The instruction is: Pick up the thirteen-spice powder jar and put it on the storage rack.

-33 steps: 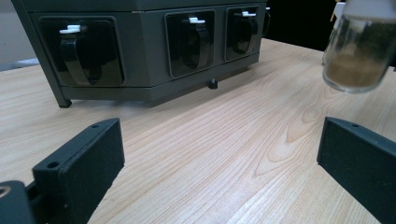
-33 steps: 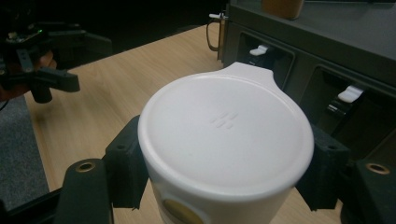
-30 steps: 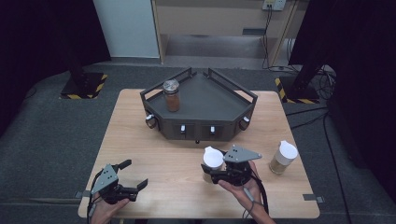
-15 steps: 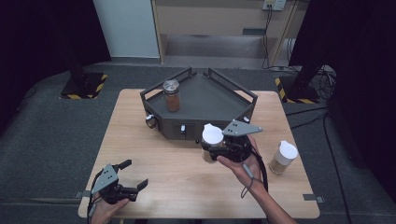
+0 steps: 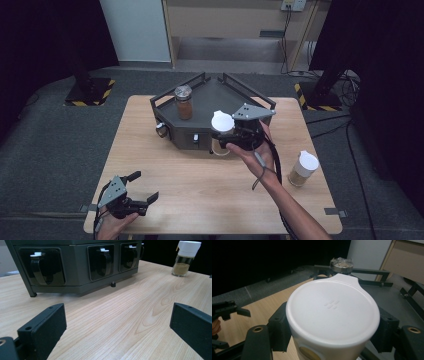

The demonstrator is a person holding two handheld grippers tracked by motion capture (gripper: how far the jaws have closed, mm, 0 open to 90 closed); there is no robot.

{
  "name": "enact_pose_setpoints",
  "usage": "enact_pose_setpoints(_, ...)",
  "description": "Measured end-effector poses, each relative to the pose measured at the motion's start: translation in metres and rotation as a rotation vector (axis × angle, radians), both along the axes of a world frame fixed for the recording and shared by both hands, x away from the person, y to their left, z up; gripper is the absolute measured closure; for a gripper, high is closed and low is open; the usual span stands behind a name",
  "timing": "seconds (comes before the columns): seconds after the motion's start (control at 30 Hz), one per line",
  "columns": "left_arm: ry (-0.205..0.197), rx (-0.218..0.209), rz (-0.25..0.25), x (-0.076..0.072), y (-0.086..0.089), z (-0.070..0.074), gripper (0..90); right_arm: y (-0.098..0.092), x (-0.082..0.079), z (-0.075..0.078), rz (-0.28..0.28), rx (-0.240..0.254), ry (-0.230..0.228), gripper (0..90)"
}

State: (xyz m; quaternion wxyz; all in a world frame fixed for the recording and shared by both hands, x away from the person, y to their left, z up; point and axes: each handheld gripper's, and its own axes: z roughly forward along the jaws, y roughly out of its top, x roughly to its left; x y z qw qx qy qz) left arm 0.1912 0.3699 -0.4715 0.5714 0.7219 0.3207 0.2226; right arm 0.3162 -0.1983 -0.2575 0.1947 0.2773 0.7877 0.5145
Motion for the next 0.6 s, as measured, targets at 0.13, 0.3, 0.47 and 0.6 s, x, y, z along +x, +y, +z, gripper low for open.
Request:
enact_pose_setpoints(0.13, 0.000, 0.002, 0.001, 0.000, 0.000, 0.000, 0.0, 0.005, 0.010, 0.008, 0.000, 0.004, -0.005, 30.9)
enact_pose_setpoints(0.3, 0.000, 0.000, 0.000, 0.000, 0.000, 0.000, 0.0, 0.015, 0.022, 0.016, -0.005, -0.008, -0.013, 30.9)
enact_pose_setpoints(0.47, 0.000, 0.003, 0.000, 0.000, 0.001, 0.000, 0.0, 0.022, 0.035, 0.019, -0.021, -0.003, -0.011, 30.9)
enact_pose_setpoints(0.6, 0.000, 0.000, -0.002, 0.000, 0.001, 0.000, 0.0, 0.027, 0.047, 0.020, -0.041, -0.003, -0.009, 30.9)
